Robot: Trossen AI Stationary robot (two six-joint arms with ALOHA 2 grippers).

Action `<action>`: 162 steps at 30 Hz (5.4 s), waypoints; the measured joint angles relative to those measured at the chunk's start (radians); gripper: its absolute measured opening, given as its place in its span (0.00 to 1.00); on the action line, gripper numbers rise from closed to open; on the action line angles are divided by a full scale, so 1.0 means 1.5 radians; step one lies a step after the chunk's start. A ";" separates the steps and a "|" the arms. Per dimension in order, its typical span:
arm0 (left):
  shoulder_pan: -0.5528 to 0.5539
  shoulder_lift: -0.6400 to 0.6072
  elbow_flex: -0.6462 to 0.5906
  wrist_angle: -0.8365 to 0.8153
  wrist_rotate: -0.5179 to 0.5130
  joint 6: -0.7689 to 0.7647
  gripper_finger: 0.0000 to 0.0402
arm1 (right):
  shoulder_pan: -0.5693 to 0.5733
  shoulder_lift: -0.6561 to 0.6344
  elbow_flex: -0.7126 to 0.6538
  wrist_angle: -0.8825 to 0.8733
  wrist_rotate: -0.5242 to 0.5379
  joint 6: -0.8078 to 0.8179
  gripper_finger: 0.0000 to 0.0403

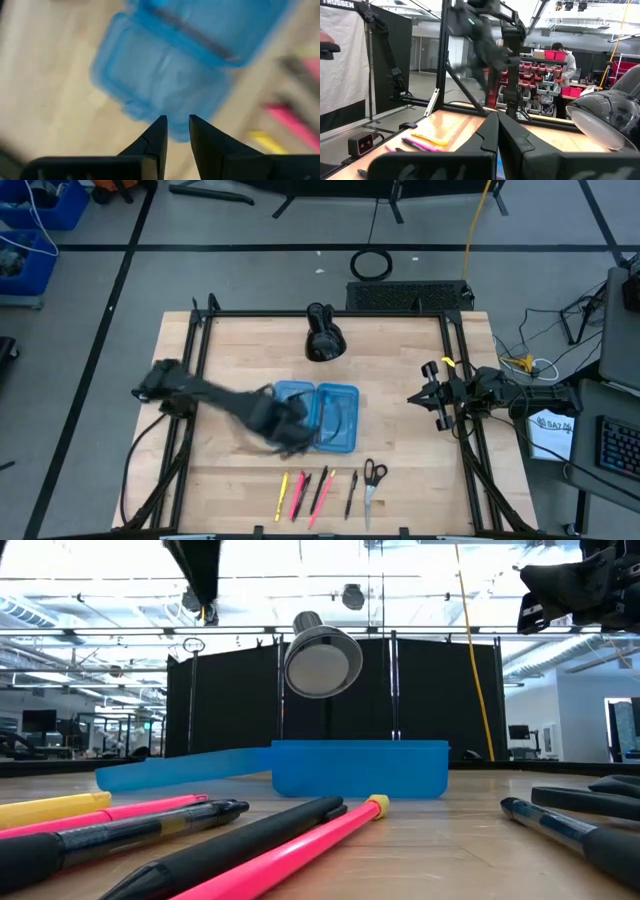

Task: Pick & place school supplies into a supply box
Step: Put the black scissors into the blue supply box

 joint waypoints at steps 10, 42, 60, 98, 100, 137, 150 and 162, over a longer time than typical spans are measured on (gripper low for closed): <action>-0.216 -0.086 -0.203 0.093 -0.133 -0.359 0.21 | 0.000 0.000 0.000 -0.002 0.000 0.000 0.00; -0.167 -0.502 -0.875 1.199 -0.222 0.505 0.01 | 0.000 0.001 0.000 -0.047 -0.001 0.021 0.00; -0.201 -0.561 -1.046 1.373 -0.386 0.380 0.01 | 0.000 0.001 0.000 -0.080 -0.001 0.018 0.00; 0.052 -0.561 -1.046 1.393 -0.362 0.541 0.08 | 0.503 0.900 0.823 -0.543 0.526 0.491 0.00; 0.071 -0.561 -1.046 1.393 -0.341 0.538 0.08 | 0.522 0.941 0.861 -0.558 0.541 0.574 0.00; 0.234 -0.561 -1.046 1.262 -0.131 0.574 0.08 | 0.424 1.138 0.772 -0.431 0.305 1.216 0.31; 0.237 -0.561 -1.046 1.261 -0.131 0.574 0.08 | 0.419 1.138 0.772 -0.564 0.173 1.319 0.38; 0.237 -0.561 -1.046 1.261 -0.131 0.575 0.08 | 0.403 1.138 0.772 -0.588 0.207 1.306 0.38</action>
